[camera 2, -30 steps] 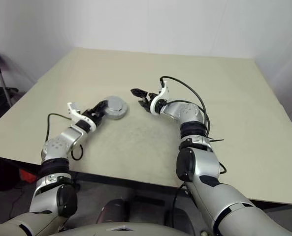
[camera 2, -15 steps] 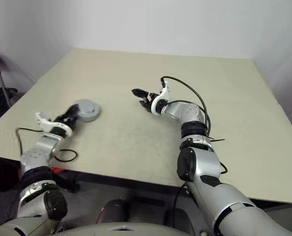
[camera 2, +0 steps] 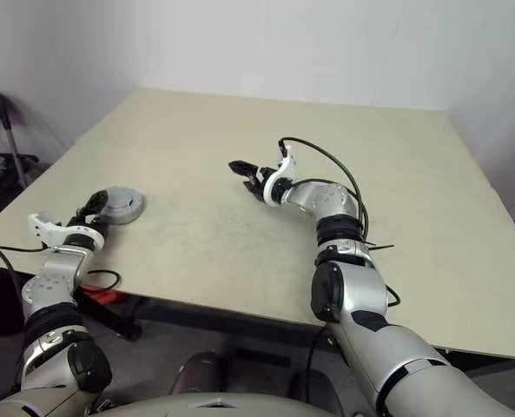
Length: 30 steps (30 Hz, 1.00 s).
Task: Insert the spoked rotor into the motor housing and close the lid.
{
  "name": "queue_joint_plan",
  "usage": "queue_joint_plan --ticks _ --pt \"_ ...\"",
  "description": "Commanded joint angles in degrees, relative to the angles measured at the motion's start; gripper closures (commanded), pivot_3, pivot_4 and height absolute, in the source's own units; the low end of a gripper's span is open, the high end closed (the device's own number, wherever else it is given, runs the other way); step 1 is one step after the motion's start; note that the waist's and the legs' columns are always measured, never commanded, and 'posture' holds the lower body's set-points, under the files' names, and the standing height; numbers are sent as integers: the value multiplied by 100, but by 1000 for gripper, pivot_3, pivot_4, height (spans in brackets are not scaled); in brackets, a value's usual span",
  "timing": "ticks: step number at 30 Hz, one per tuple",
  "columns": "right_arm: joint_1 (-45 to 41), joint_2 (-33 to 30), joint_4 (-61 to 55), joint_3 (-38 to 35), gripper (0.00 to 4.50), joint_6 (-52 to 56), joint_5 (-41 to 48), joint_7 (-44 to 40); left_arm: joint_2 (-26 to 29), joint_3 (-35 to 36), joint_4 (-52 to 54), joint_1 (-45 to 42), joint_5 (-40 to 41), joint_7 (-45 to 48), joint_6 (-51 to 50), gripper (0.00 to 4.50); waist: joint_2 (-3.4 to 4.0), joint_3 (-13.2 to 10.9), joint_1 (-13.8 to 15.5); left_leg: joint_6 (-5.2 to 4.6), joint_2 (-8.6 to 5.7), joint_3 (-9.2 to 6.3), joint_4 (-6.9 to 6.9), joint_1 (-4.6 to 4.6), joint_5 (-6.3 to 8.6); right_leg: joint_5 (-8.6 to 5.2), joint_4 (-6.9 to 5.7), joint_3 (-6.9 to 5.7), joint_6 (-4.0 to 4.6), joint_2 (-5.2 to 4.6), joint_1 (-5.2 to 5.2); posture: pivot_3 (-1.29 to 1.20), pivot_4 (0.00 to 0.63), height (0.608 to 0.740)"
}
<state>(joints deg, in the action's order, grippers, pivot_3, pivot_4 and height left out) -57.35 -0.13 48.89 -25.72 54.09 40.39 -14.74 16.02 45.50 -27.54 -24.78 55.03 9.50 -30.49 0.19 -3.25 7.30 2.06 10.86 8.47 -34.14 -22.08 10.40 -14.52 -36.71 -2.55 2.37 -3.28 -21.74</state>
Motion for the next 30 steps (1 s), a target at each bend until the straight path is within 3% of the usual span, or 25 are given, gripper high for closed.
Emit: queue_joint_plan --ticks 1,6,11,17,22,30 --pt "-31 -40 81 77 669 -74 -89 -139 331 39 92 -160 57 116 43 51 0 0 -13 2 1 0 2 2 -1 0 0 0 1 0 1 0 0 740" --pt "-155 -83 448 174 669 -198 -310 -256 1033 87 -210 -281 -118 193 177 51 -7 0 -22 3 3 -1 6 1 -2 0 0 1 2 5 -4 0 0 740" --pt "-88 -98 231 653 669 -697 -788 -699 1182 -527 178 -261 -528 359 83 51 -4 -1 27 1 -4 1 7 1 -1 0 1 2 2 -1 -3 0 0 740" --pt "604 -241 -1073 1818 669 -3310 -2195 -936 765 -1968 1649 -128 -1599 431 532 51 -21 -2 89 4 -3 0 5 0 -2 0 2 -2 1 -8 5 0 0 740" --pt "908 -1011 -1620 2083 669 -3419 -2097 -2476 651 -3361 2457 64 -2005 1420 320 51 -23 -4 91 2 -4 2 4 2 -1 0 3 2 1 -6 4 0 0 740" --pt "1707 -2336 -2235 2379 669 -3593 -2191 -4111 211 -4543 2771 270 -2588 2082 498 51 -22 -5 30 -10 -4 6 1 4 4 -1 2 6 5 -2 7 0 0 740"
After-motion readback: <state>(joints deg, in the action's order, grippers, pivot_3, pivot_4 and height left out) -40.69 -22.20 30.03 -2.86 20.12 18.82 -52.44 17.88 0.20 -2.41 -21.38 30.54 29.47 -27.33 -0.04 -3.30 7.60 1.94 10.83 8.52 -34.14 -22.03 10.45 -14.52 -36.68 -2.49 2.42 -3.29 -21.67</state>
